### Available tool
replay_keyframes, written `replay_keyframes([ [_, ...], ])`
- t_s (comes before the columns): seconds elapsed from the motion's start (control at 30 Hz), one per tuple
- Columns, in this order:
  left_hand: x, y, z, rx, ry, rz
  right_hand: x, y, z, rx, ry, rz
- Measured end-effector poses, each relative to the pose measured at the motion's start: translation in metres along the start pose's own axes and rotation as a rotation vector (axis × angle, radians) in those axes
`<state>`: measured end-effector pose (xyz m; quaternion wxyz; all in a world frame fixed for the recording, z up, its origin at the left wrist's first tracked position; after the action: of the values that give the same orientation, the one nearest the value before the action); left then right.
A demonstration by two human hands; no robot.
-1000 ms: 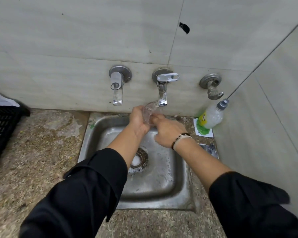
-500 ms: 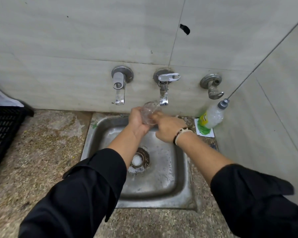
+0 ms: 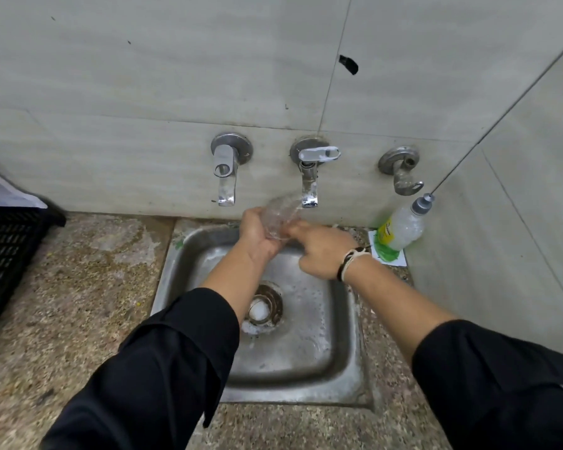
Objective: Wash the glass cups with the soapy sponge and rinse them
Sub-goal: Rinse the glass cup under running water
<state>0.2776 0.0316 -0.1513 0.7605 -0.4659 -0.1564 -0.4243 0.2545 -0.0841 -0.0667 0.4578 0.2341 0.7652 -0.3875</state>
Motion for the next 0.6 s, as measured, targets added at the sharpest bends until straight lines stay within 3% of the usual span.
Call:
replay_keyframes([
  [0.1,0.006,-0.009,-0.024,-0.014,0.069,0.025,-0.018,0.023,0.001,0.075,-0.022,0.021],
  [0.27,0.002,0.001,-0.007,-0.012,0.006,0.005,-0.003,0.003,-0.009,-0.034,-0.056,-0.051],
  [0.37,0.008,-0.008,-0.018,-0.046,0.056,-0.011,-0.018,0.01,0.002,0.048,-0.061,-0.005],
  [0.47,0.011,-0.005,-0.02,0.024,0.074,0.015,-0.015,0.014,-0.018,0.004,-0.093,0.028],
  [0.6,0.013,-0.009,-0.012,-0.082,0.076,-0.087,-0.003,0.009,-0.006,-0.028,-0.208,0.089],
])
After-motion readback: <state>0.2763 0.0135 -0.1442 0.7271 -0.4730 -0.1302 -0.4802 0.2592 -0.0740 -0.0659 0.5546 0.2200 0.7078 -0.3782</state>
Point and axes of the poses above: each hand's wrist, its own y-axis towards the middle knuckle, its own x-axis out of the palm, z = x × y, the point moved 5 cm from there along y, towards the middle knuckle, and after that the axes turned 4 degrees about x, right-handed, at the moved point
